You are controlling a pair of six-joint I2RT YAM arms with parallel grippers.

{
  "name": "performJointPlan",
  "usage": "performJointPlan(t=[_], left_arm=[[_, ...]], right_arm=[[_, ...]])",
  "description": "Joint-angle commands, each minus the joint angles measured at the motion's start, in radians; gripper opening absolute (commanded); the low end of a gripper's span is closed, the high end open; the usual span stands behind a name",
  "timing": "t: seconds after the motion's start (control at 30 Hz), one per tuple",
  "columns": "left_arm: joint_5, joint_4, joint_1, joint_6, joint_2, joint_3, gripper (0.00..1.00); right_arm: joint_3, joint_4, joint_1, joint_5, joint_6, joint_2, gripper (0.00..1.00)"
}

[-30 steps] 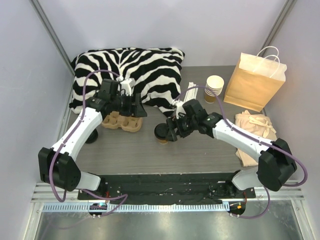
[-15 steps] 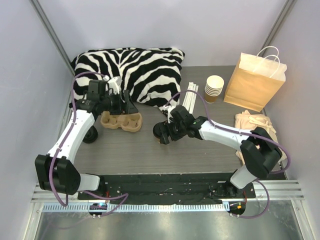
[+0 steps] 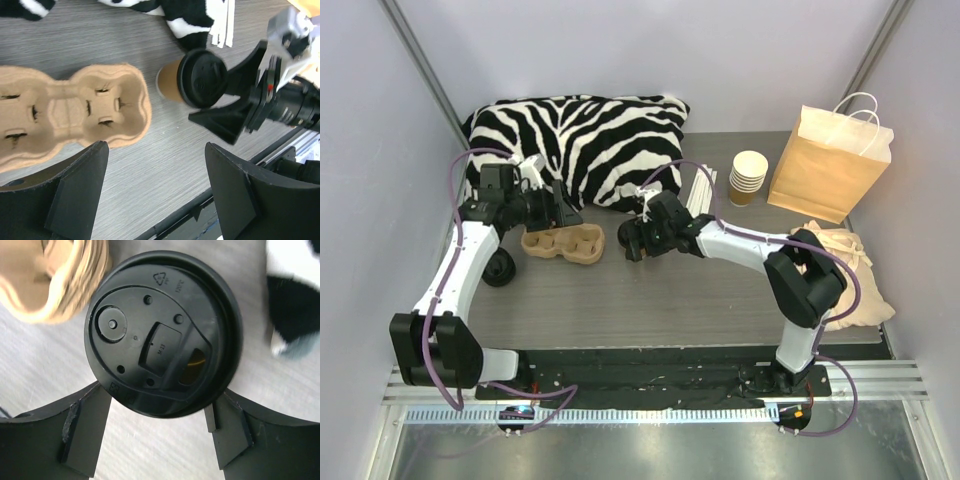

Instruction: Pack the takeout coffee

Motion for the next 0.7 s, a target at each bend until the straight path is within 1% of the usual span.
performJointPlan(t=[0.0, 0.23, 0.27, 0.33, 0.43, 0.5, 0.57, 0.6, 0.67], left_arm=[[0.040, -0.008, 0.039, 0.043, -0.023, -0.009, 0.83], [0.054, -0.027, 0.059, 0.073, -0.022, -0.016, 0.83], [0.054, -0.036, 0.087, 0.089, -0.020, -0.016, 0.83], [0.052, -0.048, 0.096, 0.110, -0.017, -0.019, 0.83], [0.034, -0.094, 0.096, 0.214, -0.012, -0.018, 0.82], [0.017, -0.122, 0.096, 0.347, -0.002, -0.003, 0.82], [0.011, -0.188, 0.096, 0.447, 0.015, 0.036, 0.80], [0.002, -0.209, 0.096, 0.540, 0.029, 0.050, 0.80], [0.001, -0.269, 0.096, 0.624, 0.067, 0.092, 0.78]], right_arm=[[0.089, 0.064, -0.017, -0.016, -0.010, 0.056, 0.79], [0.157, 0.107, -0.031, -0.091, -0.025, 0.132, 0.79], [0.161, 0.120, -0.031, -0.100, -0.024, 0.143, 0.79], [0.181, 0.118, -0.031, -0.113, -0.024, 0.155, 0.79], [0.184, 0.118, -0.036, -0.130, -0.019, 0.154, 0.80], [0.180, 0.095, -0.050, -0.151, -0.021, 0.120, 0.81], [0.167, 0.048, -0.071, -0.183, -0.022, 0.085, 0.82], [0.161, 0.029, -0.079, -0.197, -0.024, 0.065, 0.82], [0.137, -0.020, -0.105, -0.251, -0.022, -0.002, 0.83]])
